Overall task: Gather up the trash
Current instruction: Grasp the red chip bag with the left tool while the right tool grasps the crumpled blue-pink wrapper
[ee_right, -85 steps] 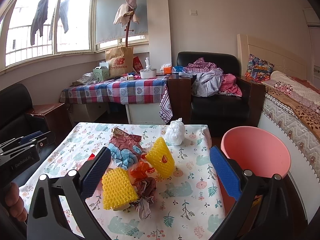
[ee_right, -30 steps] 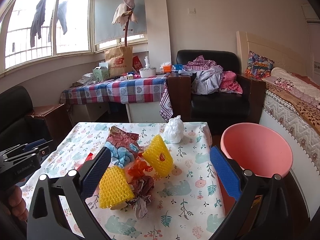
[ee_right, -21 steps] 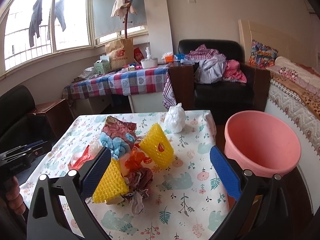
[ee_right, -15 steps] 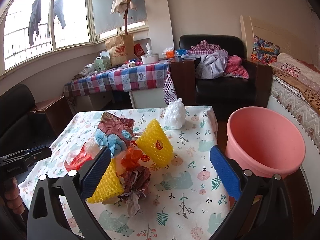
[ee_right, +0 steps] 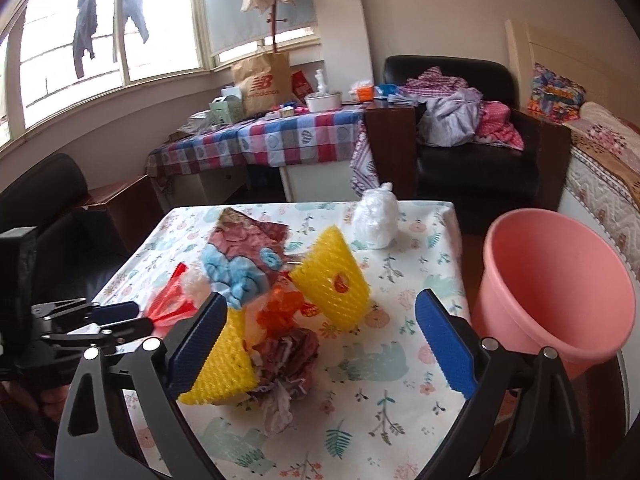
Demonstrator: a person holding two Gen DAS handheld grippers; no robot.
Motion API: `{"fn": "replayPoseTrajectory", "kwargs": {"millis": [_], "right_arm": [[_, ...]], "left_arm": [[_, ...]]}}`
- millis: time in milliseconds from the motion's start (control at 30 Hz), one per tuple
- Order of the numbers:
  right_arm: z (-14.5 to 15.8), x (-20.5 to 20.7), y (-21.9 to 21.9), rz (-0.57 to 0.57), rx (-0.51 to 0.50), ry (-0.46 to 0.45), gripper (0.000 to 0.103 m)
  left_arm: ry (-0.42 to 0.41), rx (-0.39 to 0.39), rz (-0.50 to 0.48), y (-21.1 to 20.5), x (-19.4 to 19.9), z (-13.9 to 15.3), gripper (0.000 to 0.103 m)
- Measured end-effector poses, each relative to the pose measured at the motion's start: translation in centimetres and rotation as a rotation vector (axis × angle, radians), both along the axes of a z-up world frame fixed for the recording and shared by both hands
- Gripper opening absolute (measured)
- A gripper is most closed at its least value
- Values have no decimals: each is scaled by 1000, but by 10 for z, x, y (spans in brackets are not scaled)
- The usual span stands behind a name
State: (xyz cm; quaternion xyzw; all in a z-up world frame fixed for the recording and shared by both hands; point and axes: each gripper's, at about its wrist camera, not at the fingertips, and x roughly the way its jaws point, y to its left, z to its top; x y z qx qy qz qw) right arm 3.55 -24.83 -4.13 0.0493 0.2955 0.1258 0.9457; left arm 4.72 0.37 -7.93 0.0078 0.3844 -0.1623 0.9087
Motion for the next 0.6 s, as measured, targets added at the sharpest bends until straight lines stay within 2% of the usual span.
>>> {"fn": "replayPoseTrajectory", "kwargs": {"millis": [133, 167, 233, 267, 500, 600], "right_arm": [[5, 9, 8, 64, 34, 22, 90], [8, 11, 12, 86, 42, 26, 89], [11, 17, 21, 130, 45, 30, 87], [13, 21, 28, 160, 36, 32, 87], [10, 41, 66, 233, -75, 40, 86], [3, 50, 75, 238, -117, 70, 70]], "left_arm": [[5, -3, -13, 4, 6, -5, 37], [3, -2, -16, 4, 6, -5, 32], [5, 5, -26, 4, 8, -7, 27], [4, 7, -28, 4, 9, -8, 18], [11, -23, -23, 13, 11, -12, 3], [8, -37, -20, 20, 9, -10, 2]]}}
